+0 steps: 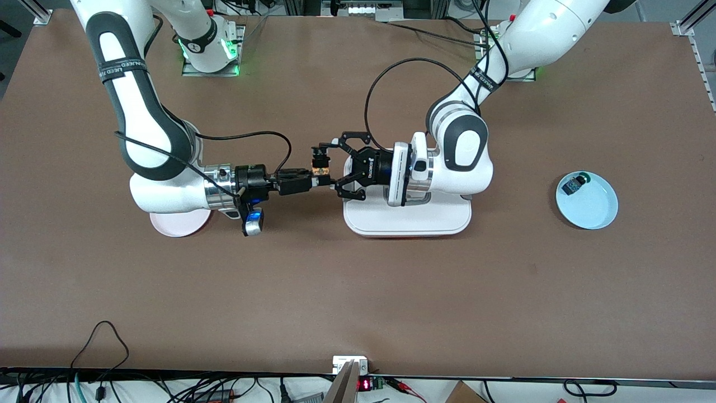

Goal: Transfer orange switch to right arm and place
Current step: 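Close the right gripper on the switch held by the left gripper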

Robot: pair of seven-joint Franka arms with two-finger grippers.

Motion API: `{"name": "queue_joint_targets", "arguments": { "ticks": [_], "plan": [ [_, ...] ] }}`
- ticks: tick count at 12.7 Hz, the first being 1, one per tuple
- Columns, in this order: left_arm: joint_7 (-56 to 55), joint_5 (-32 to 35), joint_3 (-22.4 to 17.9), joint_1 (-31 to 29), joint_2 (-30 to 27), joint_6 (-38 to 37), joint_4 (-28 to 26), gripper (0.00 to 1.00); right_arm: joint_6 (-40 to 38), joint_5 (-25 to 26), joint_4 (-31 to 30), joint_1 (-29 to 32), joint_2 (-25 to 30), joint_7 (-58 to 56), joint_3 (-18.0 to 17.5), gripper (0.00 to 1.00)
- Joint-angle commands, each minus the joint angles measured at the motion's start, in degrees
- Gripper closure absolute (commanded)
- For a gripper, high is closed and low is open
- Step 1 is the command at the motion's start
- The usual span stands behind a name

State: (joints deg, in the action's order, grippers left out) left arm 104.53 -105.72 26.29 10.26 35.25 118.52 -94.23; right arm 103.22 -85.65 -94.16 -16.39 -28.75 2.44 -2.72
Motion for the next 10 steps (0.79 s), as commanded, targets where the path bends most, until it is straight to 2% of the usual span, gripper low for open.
{"name": "queue_joint_targets", "arguments": {
  "ticks": [1, 6, 10],
  "plan": [
    [2.0, -1.7, 0.2, 0.1, -0.5, 0.3, -0.4, 0.64, 0.3, -0.9, -2.0, -0.3, 1.9, -0.8, 0.2, 0.71],
    [1.6, -1.7, 0.2, 0.1, -0.5, 0.4, -0.2, 0.64, 0.2, -0.9, -1.9, -0.2, 1.9, -1.2, 0.2, 0.97],
    [1.6, -1.7, 0.2, 0.1, -0.5, 0.4, -0.1, 0.64, 0.0, -0.9, -1.7, 0.0, 1.9, -2.3, 0.2, 1.0]
  ]
}}
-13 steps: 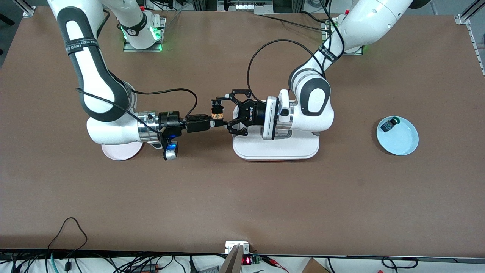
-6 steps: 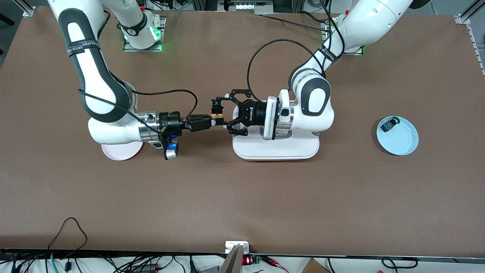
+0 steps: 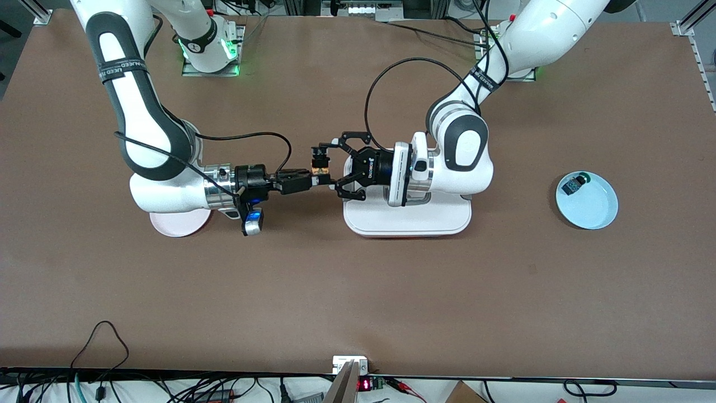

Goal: Transfer orange switch to right arm and place
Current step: 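Close the right gripper on the switch held by the left gripper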

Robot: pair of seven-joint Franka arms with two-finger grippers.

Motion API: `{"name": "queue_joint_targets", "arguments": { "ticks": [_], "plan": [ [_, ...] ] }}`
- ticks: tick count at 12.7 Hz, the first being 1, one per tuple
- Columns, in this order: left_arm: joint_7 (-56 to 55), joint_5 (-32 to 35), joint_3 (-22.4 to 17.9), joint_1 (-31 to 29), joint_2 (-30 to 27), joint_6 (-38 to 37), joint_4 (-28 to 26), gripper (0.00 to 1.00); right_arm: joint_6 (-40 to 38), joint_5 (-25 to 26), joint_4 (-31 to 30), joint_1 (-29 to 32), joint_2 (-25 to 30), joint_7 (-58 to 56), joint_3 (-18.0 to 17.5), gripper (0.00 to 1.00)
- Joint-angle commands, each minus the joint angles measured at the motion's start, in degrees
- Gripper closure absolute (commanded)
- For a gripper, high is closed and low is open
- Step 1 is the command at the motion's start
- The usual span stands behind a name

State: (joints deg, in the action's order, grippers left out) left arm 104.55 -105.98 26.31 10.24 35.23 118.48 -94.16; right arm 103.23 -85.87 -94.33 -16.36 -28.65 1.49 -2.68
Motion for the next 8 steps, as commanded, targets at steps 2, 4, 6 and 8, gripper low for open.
{"name": "queue_joint_targets", "arguments": {
  "ticks": [2, 4, 6, 8],
  "plan": [
    [1.3, -1.4, 0.1, 0.2, -0.5, 0.4, -0.1, 0.52, -0.7, -0.6, -1.3, 0.4, 1.7, -1.4, 0.2, 1.0],
    [0.7, -1.4, 0.1, 0.3, -0.5, 0.2, -0.1, 0.0, -0.7, -0.6, -1.2, 0.4, 1.7, -1.4, 0.2, 1.0],
    [0.3, -1.4, 0.1, 0.2, -0.5, 0.2, -0.3, 0.0, -0.7, -0.6, -1.1, 0.4, 1.6, -1.4, 0.2, 1.0],
    [-0.2, -1.4, 0.1, 0.1, -0.5, 0.2, -0.3, 0.0, -0.7, -0.5, -1.0, 0.5, 1.5, -1.4, 0.2, 1.0]
  ]
}}
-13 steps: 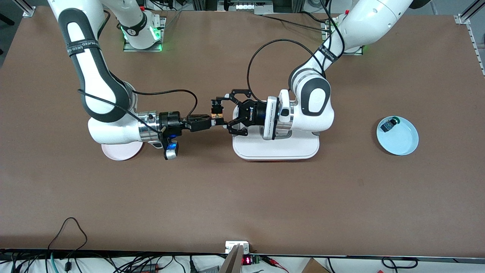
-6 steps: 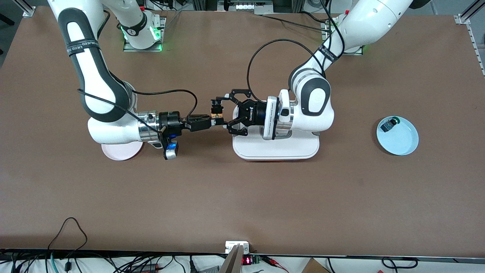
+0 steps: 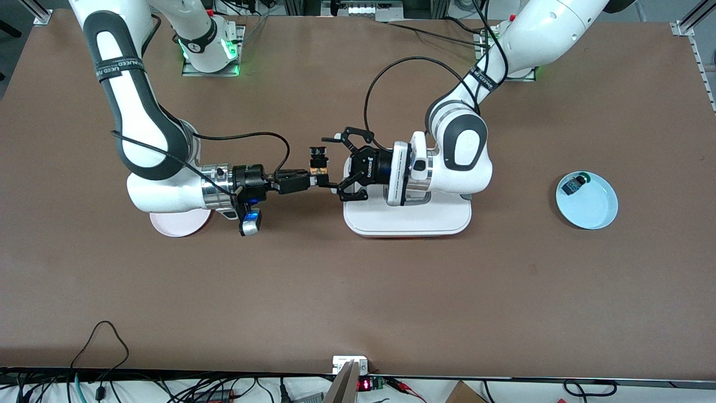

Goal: Transfer orange switch to right arm and place
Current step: 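Close the right gripper on the switch held by the left gripper, then open the left gripper and pull it back from the switch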

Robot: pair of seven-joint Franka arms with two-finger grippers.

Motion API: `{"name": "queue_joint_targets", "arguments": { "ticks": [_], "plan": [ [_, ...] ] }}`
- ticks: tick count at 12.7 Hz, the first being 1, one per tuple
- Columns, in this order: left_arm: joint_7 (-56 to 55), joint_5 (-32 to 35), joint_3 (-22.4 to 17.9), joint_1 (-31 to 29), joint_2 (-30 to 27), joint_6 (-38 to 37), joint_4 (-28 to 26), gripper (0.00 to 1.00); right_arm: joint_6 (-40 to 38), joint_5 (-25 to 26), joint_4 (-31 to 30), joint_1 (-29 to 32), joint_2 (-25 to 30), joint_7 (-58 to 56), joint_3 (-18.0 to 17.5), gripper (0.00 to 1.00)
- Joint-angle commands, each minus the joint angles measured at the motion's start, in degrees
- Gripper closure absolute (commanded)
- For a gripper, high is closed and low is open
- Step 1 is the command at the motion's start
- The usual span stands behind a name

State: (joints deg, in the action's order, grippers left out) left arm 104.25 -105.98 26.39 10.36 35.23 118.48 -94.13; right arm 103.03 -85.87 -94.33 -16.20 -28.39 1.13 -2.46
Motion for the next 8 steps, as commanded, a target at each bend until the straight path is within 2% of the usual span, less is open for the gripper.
{"name": "queue_joint_targets", "arguments": {
  "ticks": [1, 4, 6, 8],
  "plan": [
    [-1.2, -0.7, 0.1, -0.3, -0.7, 0.1, -0.2, 0.0, -0.5, -0.5, -1.0, 0.5, 1.1, -1.0, 0.0, 1.0],
    [-5.9, 0.3, 0.0, -1.0, -1.0, -0.4, -0.2, 0.0, -0.7, 0.1, -0.1, 0.9, 1.0, -1.0, 0.4, 1.0],
    [-12.1, 6.8, 0.0, -4.1, -1.2, -4.6, -0.1, 0.0, -5.5, 3.2, 1.3, 3.4, 0.6, -0.7, 0.5, 1.0],
    [-21.0, 15.6, 0.1, -7.5, -1.9, -8.0, 0.8, 0.0, -8.3, 8.8, 2.0, 6.0, 0.3, -0.8, 0.5, 1.0]
  ]
}}
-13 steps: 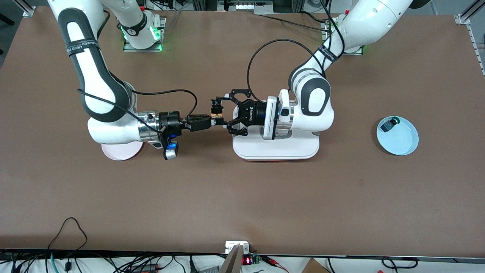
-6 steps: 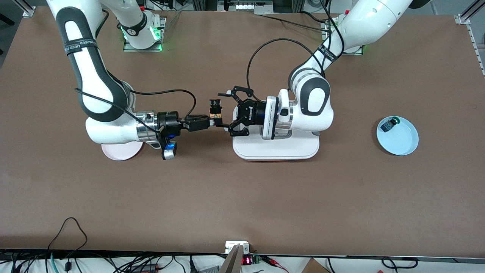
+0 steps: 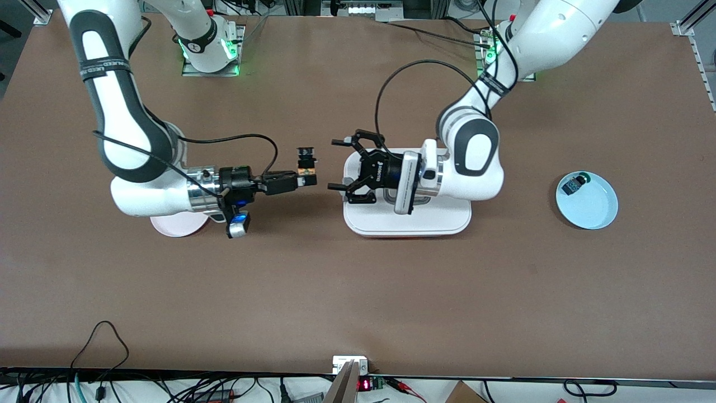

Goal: Transfer orange switch to right arm and place
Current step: 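Open the left gripper and pull it back from the switch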

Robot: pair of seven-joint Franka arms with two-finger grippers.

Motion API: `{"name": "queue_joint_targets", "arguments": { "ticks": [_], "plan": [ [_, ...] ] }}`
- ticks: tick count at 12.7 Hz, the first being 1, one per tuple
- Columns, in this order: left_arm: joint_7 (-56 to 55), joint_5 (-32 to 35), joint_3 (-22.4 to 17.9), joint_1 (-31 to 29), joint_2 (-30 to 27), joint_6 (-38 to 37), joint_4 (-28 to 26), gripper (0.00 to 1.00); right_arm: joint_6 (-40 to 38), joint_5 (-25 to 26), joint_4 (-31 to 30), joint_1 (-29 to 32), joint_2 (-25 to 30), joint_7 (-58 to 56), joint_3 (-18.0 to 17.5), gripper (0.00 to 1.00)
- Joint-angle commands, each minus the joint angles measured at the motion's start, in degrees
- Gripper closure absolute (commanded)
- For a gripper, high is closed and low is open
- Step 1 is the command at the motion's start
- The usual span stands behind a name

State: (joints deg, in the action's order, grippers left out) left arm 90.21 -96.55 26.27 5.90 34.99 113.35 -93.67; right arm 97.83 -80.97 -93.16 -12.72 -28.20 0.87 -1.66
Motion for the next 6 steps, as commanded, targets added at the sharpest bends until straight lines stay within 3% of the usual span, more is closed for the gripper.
{"name": "queue_joint_targets", "arguments": {
  "ticks": [1, 6],
  "plan": [
    [-10.9, 11.1, 0.1, -4.9, -1.9, -5.8, 0.7, 0.0, -5.0, 7.3, 1.4, 3.8, 0.2, -0.7, -0.4, 1.0],
    [-29.4, 30.3, -0.1, -13.6, -1.9, -19.3, 3.6, 0.0, -11.6, 33.3, 7.7, 8.9, -0.8, -3.5, -0.3, 1.0]
  ]
}}
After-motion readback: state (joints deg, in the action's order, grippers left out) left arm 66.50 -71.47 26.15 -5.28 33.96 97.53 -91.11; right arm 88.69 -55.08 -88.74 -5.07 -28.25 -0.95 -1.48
